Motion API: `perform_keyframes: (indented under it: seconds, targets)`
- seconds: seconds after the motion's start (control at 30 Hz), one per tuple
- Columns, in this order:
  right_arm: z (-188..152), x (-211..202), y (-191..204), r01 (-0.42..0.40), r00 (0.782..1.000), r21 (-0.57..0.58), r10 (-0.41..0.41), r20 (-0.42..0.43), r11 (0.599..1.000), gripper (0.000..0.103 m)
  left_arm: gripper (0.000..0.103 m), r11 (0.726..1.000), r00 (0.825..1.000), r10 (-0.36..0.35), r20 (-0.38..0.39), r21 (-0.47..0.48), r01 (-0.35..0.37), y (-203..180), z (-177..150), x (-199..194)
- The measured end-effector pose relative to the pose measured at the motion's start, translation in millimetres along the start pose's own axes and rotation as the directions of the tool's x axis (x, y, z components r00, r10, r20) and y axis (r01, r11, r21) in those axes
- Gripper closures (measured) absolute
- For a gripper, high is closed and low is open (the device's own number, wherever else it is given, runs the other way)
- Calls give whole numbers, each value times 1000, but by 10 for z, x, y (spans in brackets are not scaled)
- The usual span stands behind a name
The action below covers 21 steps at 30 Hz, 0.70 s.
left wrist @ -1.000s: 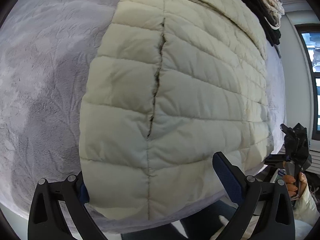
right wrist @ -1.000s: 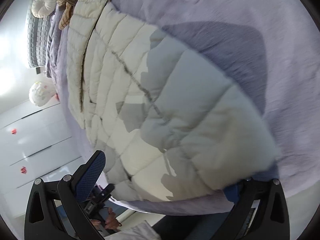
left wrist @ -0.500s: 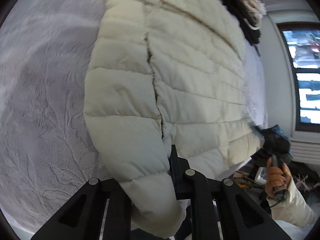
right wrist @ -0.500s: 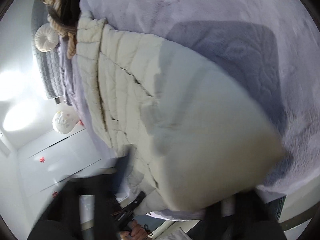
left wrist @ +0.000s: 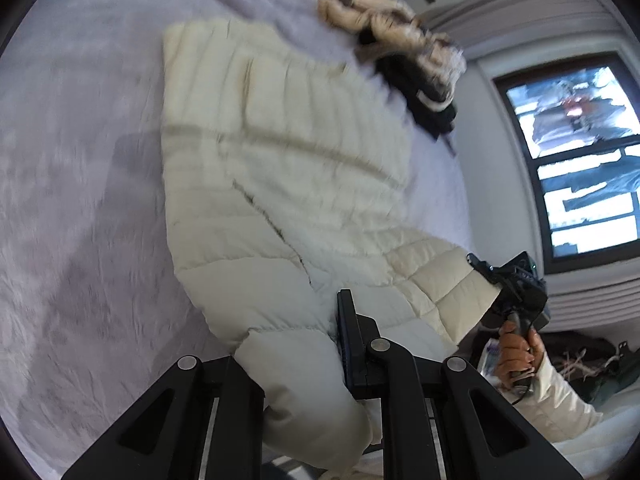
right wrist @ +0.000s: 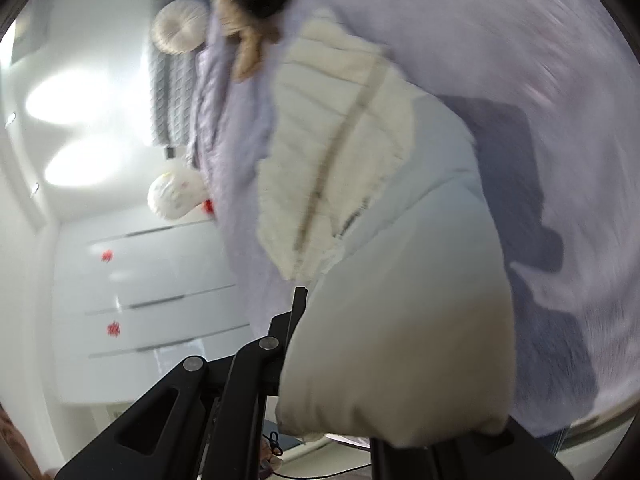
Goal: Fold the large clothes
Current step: 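Grasp the jacket hem with both tools and lift it toward the collar, then lay the hem over the collar with both tools and release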
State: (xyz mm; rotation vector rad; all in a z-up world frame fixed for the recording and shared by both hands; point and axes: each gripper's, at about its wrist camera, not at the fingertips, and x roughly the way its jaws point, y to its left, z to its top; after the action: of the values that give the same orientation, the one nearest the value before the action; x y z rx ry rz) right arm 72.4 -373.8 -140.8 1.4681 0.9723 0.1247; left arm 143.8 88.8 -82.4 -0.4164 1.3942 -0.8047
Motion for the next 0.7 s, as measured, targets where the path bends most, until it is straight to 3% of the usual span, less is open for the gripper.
perform_keyframes:
  seconds: [0.23,0.47,0.7]
  targets:
    - [408,6,645,-79,997,-145,77,-22,986,95,86,1000,992,-1,130,22,-2,-195,429,-315]
    - [829,194,1063,-106,994,-217,98,-49,970,94,86,1000,973,-10,232,-25,16,-266,961,-324]
    - [1415,600,1365,-103,993,-253,85,-79,962,94,86,999,966,24,258,-38,-15,-157,1636,-156]
